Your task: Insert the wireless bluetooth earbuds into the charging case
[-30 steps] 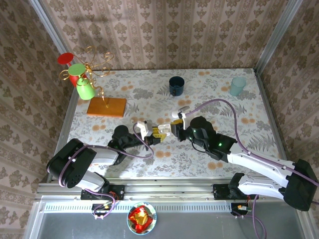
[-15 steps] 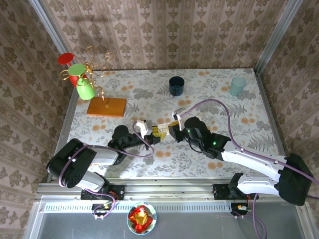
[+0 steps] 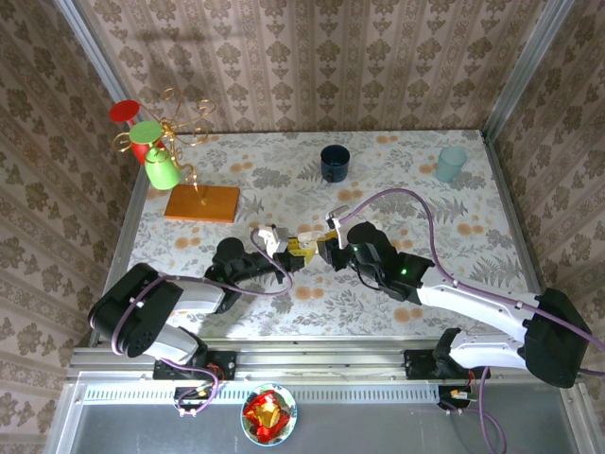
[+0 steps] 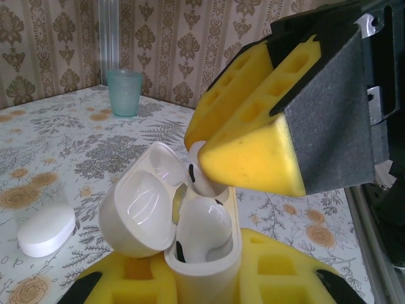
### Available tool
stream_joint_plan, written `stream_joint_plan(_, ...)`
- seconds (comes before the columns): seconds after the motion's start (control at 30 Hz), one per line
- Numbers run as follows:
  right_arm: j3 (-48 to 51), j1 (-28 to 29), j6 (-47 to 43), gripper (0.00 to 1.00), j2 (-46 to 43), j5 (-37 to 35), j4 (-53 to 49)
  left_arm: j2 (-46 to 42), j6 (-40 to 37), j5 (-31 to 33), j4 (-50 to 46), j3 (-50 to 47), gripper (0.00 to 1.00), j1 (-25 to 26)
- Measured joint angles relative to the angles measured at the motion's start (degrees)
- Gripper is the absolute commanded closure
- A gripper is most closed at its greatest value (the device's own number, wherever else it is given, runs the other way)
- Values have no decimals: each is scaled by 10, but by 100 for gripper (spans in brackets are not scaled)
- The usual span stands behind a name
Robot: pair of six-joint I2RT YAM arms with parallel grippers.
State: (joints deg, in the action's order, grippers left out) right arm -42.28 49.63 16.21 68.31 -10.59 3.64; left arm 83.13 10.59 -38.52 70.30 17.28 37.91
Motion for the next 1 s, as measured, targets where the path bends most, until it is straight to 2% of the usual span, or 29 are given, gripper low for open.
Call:
stream_joint_plan(0.33, 0, -2, 12, 59, -61, 5, 0, 0, 0, -1, 0, 0, 100, 0)
stream_joint_plan(0.6, 0, -42, 42, 67, -87, 15, -10, 0, -3, -19, 0, 0, 100, 0)
stream_joint_plan(1.0, 16, -59, 66, 67, -64, 62, -33, -4, -3, -22, 1, 0, 100, 0)
